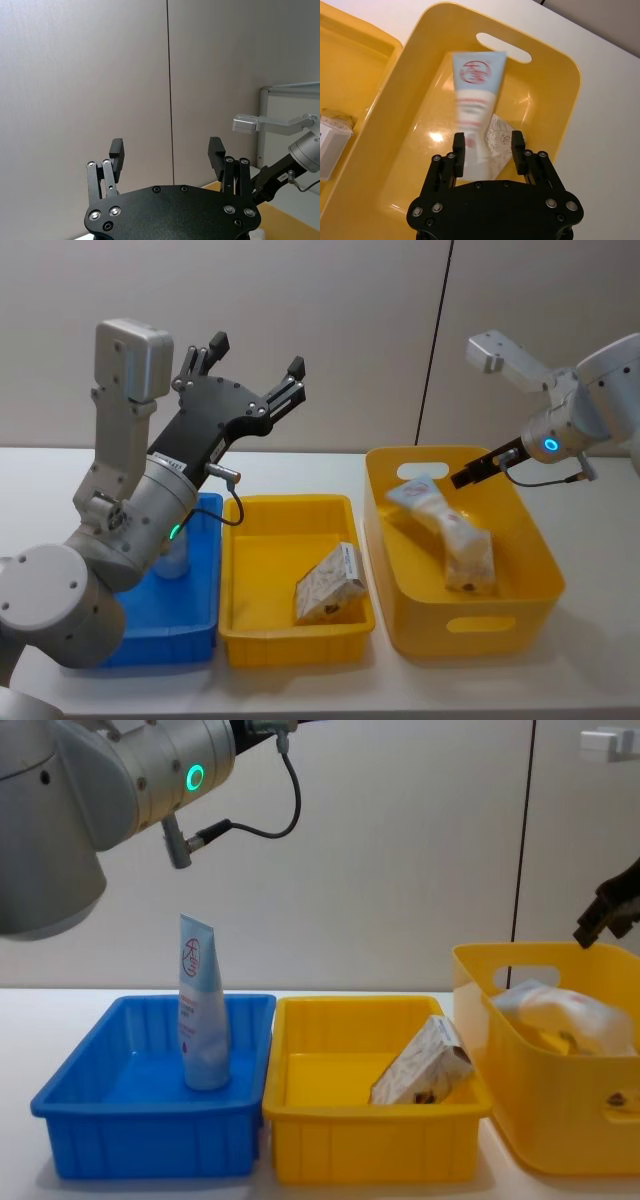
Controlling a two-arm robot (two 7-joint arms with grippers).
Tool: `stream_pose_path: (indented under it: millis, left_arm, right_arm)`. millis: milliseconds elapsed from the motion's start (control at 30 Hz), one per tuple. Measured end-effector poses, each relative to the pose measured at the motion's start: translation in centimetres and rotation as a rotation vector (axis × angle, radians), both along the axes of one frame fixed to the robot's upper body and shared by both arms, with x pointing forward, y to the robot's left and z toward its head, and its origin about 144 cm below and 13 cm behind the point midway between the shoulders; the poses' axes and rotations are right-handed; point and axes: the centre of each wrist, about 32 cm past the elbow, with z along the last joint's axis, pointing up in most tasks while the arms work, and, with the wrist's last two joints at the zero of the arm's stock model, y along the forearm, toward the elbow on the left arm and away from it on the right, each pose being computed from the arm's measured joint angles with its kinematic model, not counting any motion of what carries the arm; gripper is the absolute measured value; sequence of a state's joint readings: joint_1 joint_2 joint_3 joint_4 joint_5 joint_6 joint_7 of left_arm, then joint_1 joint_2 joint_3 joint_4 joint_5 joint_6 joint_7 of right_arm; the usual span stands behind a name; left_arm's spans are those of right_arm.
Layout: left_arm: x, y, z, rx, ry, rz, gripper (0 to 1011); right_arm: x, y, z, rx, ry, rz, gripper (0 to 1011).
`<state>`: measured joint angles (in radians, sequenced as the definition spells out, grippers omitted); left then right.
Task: Bimanual collaborative sorting of washing and personal care products
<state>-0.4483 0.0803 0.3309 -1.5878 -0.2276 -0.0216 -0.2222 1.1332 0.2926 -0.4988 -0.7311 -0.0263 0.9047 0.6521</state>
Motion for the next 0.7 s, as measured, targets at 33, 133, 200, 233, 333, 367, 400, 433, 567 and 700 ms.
stream_pose_path:
  millis: [33, 133, 200, 233, 333, 367, 400, 433, 567, 700]
  left_arm:
    - [0.00, 0.00, 0.00, 0.000, 0.000, 0.000, 1001]
    - [0.00, 0.00, 0.00, 0.000, 0.000, 0.000, 1001]
    - [0.00, 0.00, 0.00, 0.000, 0.000, 0.000, 1001]
    - [0.00, 0.00, 0.00, 0.000, 0.000, 0.000, 1001]
    - [0.00, 0.00, 0.00, 0.000, 0.000, 0.000, 1001]
    - [0.00, 0.00, 0.00, 0.000, 0.000, 0.000, 1001]
    - [0.00, 0.00, 0.00, 0.000, 0.000, 0.000, 1001]
    - [0.00, 0.00, 0.00, 0.000, 0.000, 0.000, 1001]
    - [0.00, 0.00, 0.00, 0.000, 0.000, 0.000, 1001]
    - [0.00, 0.00, 0.00, 0.000, 0.000, 0.000, 1001]
  right_arm:
    - [0.00, 0.01, 0.01, 0.000, 0.000, 0.000, 516]
    - [0.02, 0.06, 0.11, 0.001, -0.001, 0.002, 628]
    - [0.03, 0.06, 0.12, 0.001, -0.001, 0.002, 688]
    - [0.03, 0.07, 0.13, 0.001, 0.000, 0.002, 734]
    - [0.04, 0.08, 0.16, 0.001, 0.000, 0.003, 805]
    - [0.04, 0.08, 0.17, 0.001, -0.001, 0.003, 849]
    - [0.04, 0.09, 0.18, 0.001, 0.000, 0.003, 860]
    - [0.04, 0.09, 0.19, 0.001, 0.000, 0.003, 903]
    - [0.05, 0.11, 0.20, 0.001, 0.000, 0.004, 1002]
    - [0.05, 0.12, 0.21, 0.002, 0.000, 0.004, 1003]
